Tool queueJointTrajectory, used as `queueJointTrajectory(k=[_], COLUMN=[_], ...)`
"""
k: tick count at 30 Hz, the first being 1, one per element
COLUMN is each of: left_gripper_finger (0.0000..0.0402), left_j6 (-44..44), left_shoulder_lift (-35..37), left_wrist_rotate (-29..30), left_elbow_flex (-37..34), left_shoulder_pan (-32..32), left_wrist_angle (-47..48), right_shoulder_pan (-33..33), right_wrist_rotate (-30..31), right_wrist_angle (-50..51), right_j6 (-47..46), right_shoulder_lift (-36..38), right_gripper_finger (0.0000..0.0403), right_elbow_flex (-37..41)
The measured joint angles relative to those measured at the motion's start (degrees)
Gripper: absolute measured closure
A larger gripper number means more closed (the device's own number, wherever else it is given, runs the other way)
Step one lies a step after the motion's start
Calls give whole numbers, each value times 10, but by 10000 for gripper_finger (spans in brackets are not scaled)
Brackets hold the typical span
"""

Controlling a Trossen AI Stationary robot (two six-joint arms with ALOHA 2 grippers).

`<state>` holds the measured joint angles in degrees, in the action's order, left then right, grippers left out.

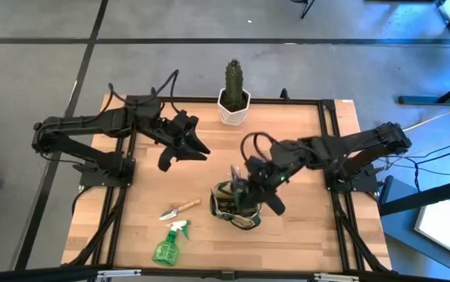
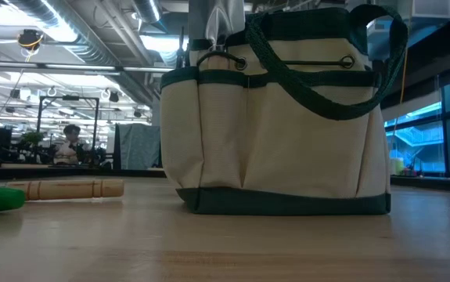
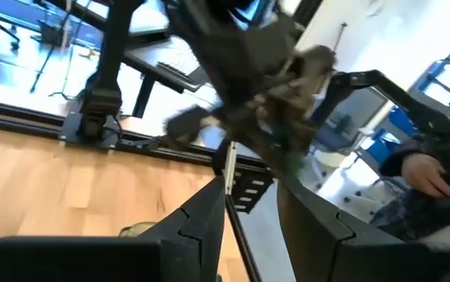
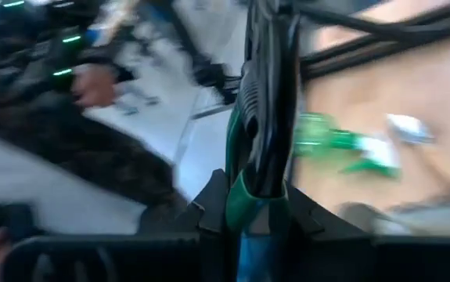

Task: Pick & Place Garden tools in Gardening bag
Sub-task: Put the green fruit pruner into the green gardening bag

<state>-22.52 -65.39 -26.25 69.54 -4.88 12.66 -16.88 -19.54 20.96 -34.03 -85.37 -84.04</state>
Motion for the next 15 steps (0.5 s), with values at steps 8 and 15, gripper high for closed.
queueJointTrajectory(k=[8,15], left_gripper_finger=[288,288], left_j6=[-26,-77], left_shoulder_lift=[-32,-85], left_wrist_rotate=[75,186], left_elbow_flex=[0,0], left_shoulder_pan=[20,37], left_wrist_angle=[-22,-92], right_shoulder_pan=[16,19], right_wrist_rotate=[-101,-194], right_wrist_angle=[-333,-420], right_j6=[-75,-100], right_shoulder_lift=[27,123], right_gripper_finger=[348,348], right_elbow_flex=[194,320])
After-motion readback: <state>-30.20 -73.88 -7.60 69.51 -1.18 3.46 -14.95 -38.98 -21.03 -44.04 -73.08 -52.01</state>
